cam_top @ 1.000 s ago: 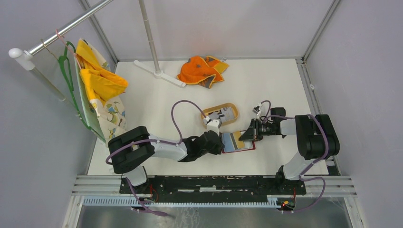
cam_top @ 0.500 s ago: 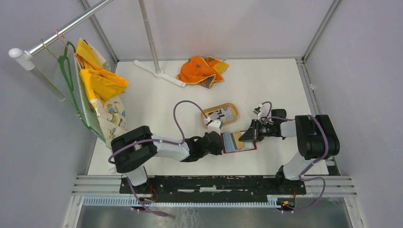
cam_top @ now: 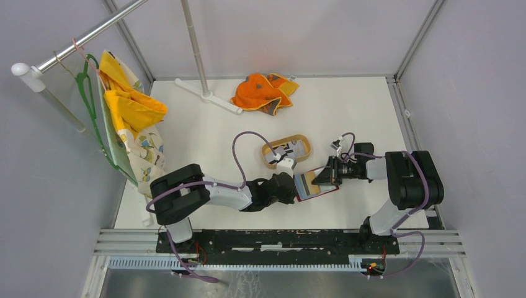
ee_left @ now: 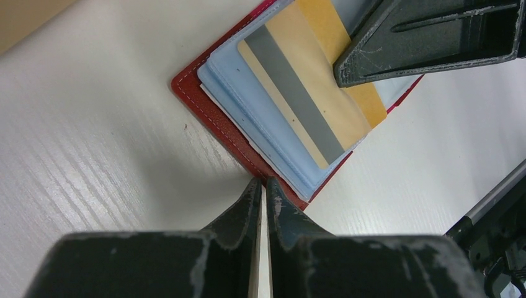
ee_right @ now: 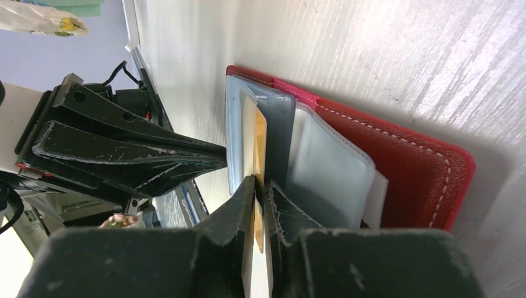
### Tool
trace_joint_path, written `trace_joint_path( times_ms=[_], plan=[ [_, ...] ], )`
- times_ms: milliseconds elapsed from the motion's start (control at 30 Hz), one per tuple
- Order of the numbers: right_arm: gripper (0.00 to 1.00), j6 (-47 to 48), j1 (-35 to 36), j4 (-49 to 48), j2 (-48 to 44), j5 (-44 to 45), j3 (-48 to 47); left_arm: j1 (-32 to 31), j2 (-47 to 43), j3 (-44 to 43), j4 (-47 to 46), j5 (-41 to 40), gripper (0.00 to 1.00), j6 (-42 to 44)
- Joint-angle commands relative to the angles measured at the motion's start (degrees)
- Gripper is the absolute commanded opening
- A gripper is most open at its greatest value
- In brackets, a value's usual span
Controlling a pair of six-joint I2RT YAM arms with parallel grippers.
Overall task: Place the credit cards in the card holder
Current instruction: Insert the credit card into the card holder.
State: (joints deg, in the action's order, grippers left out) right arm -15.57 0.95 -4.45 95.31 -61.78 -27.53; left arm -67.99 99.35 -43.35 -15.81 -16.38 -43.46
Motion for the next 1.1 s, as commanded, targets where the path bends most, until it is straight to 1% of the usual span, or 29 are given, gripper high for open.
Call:
trace_joint_path(
  times_ms=[0,67,267,333,500,733,1067],
  plan=[
    [0.15,4.8,-0.2,3.9,-1.9,1.0,-2.5,-0.4,-0.2,-1.1,2.0,-0.5,0.12,0.3],
    [0.17,6.7,-0.3,6.5,-2.4,1.6,-3.5,-0.4,-1.6,-0.5,2.9,-1.3,0.13,0.3],
    [0.27,10.3,-0.4,9.8,-3.9,3.5,-5.2,-0.5,-5.9,0.9,4.1,-1.9,0.14,0.8],
    [0.28,11.3,-0.3,10.7,-4.2,4.4,-5.7,-0.4,-6.6,0.6,4.0,-1.8,0.14,1.0],
    [0.29,13.6,-0.4,11.9,-5.8,6.7,-6.6,-0.4,-5.3,-1.9,4.2,-2.1,0.15,2.2],
    [0.27,14.3,0.0,11.7,-5.7,8.9,-6.6,-0.2,-1.3,-6.2,8.2,-5.0,0.12,4.2],
    [0.24,17.1,2.5,13.1,-6.6,10.2,-7.4,0.4,2.9,-10.3,9.4,-4.5,0.09,6.1]
  ],
)
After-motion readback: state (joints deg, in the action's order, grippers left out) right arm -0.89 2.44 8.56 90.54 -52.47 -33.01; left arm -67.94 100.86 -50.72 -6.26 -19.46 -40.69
